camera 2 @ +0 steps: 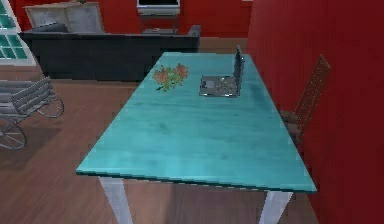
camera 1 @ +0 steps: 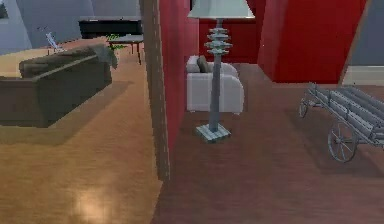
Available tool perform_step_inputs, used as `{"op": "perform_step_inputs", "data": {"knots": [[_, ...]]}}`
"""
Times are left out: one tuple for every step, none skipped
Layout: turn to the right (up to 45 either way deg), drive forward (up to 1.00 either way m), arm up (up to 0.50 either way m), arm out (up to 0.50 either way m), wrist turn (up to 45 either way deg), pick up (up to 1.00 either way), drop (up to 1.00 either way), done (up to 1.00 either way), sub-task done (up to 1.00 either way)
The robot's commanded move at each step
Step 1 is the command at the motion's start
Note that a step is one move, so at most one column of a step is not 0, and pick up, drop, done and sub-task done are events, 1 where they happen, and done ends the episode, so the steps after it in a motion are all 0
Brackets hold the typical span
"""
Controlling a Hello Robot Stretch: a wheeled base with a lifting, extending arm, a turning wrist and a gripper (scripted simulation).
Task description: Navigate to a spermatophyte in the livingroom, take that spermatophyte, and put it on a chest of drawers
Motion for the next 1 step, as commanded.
{"op": "perform_step_inputs", "data": {"knots": [[0.0,0.05,0.0,0.0,0.0,0.0,0.0,0.0,0.0]]}}
